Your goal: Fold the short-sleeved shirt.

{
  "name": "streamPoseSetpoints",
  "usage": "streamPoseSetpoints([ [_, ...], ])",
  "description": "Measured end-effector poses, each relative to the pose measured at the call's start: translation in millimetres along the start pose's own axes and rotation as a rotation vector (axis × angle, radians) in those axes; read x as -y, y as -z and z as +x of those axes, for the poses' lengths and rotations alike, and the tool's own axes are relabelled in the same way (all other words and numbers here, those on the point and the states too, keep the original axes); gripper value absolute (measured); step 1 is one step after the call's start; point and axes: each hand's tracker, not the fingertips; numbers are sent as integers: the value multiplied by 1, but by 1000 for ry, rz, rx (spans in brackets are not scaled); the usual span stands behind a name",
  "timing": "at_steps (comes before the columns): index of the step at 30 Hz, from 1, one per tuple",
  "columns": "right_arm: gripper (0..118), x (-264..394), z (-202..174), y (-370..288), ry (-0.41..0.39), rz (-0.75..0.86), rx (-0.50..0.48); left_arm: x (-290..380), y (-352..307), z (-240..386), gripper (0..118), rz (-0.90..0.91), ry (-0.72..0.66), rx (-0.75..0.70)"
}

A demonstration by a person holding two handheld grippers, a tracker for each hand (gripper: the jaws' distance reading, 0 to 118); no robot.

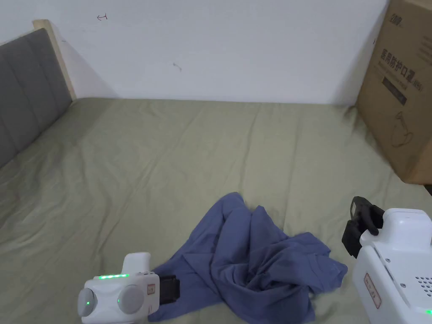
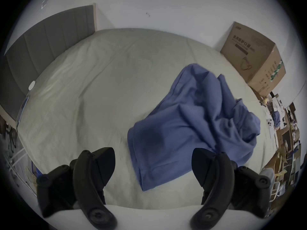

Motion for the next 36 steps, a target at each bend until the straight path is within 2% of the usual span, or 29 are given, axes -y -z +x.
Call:
streamPoseSetpoints([
  [5,0,8,6,7,19,-26,7,6,28,4,94,-66,-39,-57],
  [7,0,12,8,10,19,-39,9,10,36,8,71,-87,-45,-55],
  [9,0,15,10,13,20,-53,13,17,43,15,61,-92,12,-102],
  [10,0,18,12,15,24,-62,14,19,39,19,53,-62,47,-100],
  [11,0,20,13,17,29,-72,15,20,35,22,35,-42,58,-99],
  [12,0,22,16,20,33,-81,16,21,32,24,4,-29,74,-77],
  [15,0,32,23,34,48,-144,31,17,28,22,3,-30,79,-38],
  [16,4,37,26,41,53,-172,43,15,25,19,3,-19,58,-7],
  [17,13,43,29,50,53,-219,51,13,18,15,3,8,20,26],
  [19,49,55,37,70,63,-304,52,5,1,9,3,60,-30,67],
  [21,75,71,46,93,88,-406,44,-3,-11,6,3,84,-33,99],
  [22,83,80,50,104,99,-438,48,-8,-15,4,3,96,-35,117],
  [24,87,99,58,125,124,-526,50,-15,-23,3,3,113,-31,139],
  [26,108,118,64,146,140,-633,35,-22,-26,3,3,122,-30,152],
  [27,111,128,66,153,148,-683,16,-24,-25,3,3,125,-28,158],
  [29,110,143,68,165,178,-759,14,-27,-24,5,3,124,-22,162],
  [31,108,156,66,172,172,-806,-6,-28,-20,6,3,120,-21,163],
  [32,101,159,65,173,159,-803,-4,-28,-20,6,3,118,-21,164],
  [34,55,163,62,174,163,-798,-19,-28,-18,5,3,115,-23,161],
  [36,2,159,57,171,166,-809,-39,-27,-17,4,3,109,-24,154],
])
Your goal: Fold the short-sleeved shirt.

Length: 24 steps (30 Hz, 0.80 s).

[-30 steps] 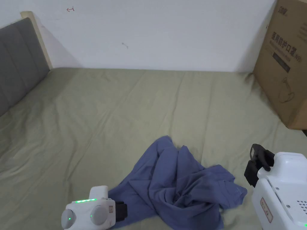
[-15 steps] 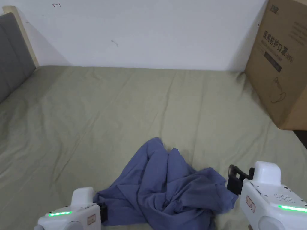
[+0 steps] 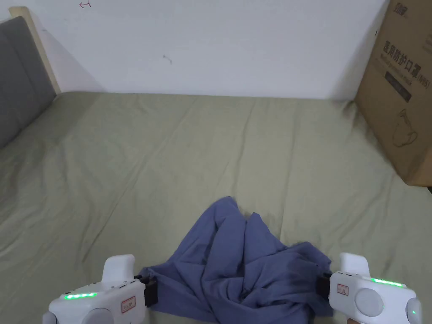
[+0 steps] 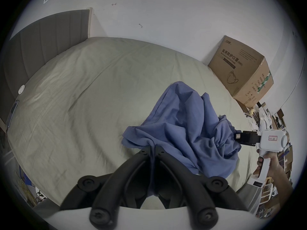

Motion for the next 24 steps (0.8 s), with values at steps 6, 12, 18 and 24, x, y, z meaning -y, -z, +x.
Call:
streamPoseSetpoints([
  [6,1,-15,-6,-46,-49,157,17,-4,-9,-9,3,11,-49,33],
  [12,1,-61,-18,-116,-117,337,-4,-42,-27,-10,3,83,-49,50],
  [18,1,-129,-32,-170,-184,488,11,-134,-62,-17,3,254,3,8],
  [24,1,-204,-42,-207,-191,604,34,-238,-109,-26,3,399,44,-72],
])
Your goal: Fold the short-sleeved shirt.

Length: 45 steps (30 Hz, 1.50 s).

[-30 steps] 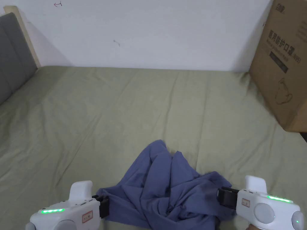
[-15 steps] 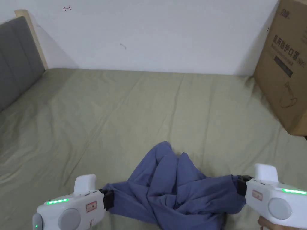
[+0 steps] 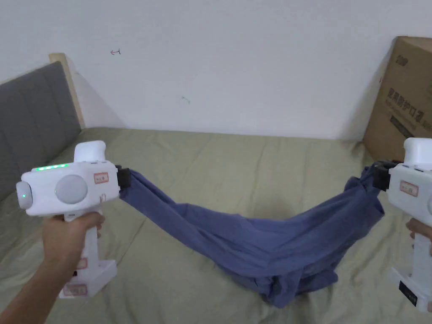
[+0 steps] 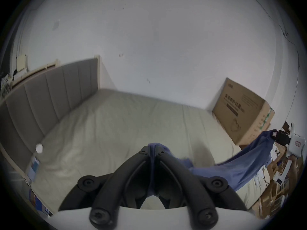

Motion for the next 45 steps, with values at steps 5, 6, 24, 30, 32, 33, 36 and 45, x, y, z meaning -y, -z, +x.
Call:
streamPoseSetpoints([
  [5,1,-64,6,18,27,76,15,-80,-3,-2,3,94,107,-107],
  [6,1,-73,7,21,26,92,18,-92,-3,-1,3,107,123,-117],
  [24,1,-68,-21,92,-41,118,15,-117,65,-44,3,107,101,-247],
  [30,1,5,-31,113,-25,-11,-13,-43,74,-75,3,0,74,-265],
  [32,1,35,-33,112,-22,-57,-11,-10,71,-86,3,-45,74,-269],
  [33,1,48,-33,111,-14,-79,-10,4,68,-91,3,-71,79,-273],
  [36,1,88,-32,100,16,-144,-13,53,53,-102,3,-139,87,-278],
  [45,1,188,-21,25,51,-278,-16,172,-12,-106,3,-284,77,-242],
])
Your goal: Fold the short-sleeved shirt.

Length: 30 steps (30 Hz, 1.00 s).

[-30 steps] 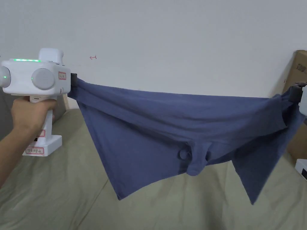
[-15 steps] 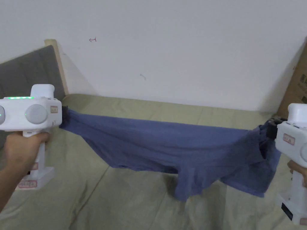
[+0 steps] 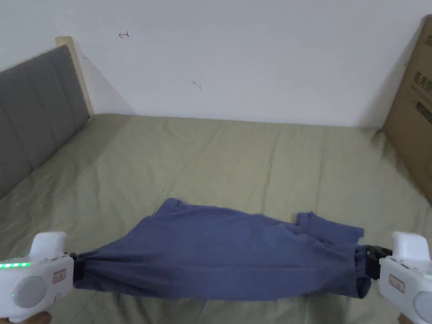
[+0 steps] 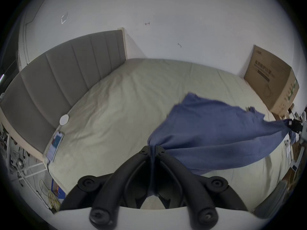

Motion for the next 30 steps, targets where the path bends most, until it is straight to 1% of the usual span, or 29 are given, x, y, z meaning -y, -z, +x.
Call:
streamPoseSetpoints([
  [4,1,43,3,-32,6,-32,9,49,-8,-4,3,-51,35,2],
  [7,1,67,13,-45,10,-73,8,81,-19,-4,3,-92,82,-12],
  [12,1,108,27,-63,-5,-160,22,123,-28,-12,3,-169,75,-28],
  [18,1,149,34,-61,61,-291,39,150,-26,-12,3,-246,75,-44],
  [20,1,156,33,-53,99,-339,45,151,-17,-12,3,-276,62,-44],
  [22,1,159,31,-48,139,-353,53,152,-10,-9,3,-292,57,-30],
  [23,3,159,29,-48,144,-347,65,152,-5,-8,4,-311,56,-28],
  [24,13,156,26,-49,135,-340,78,152,-3,-7,8,-319,55,-32],
  [25,27,152,23,-52,116,-331,92,152,-1,-8,16,-325,49,-30],
  [26,44,146,19,-55,85,-323,109,151,0,-6,31,-329,41,-33],
  [27,66,140,18,-58,71,-309,109,148,-1,-5,58,-314,34,-50],
  [28,83,132,16,-63,66,-279,101,142,-5,-2,74,-293,20,-64],
  [29,95,121,15,-68,61,-238,94,135,-11,1,82,-260,3,-58],
  [30,102,109,12,-74,57,-202,95,124,-18,4,84,-216,-10,-14],
])
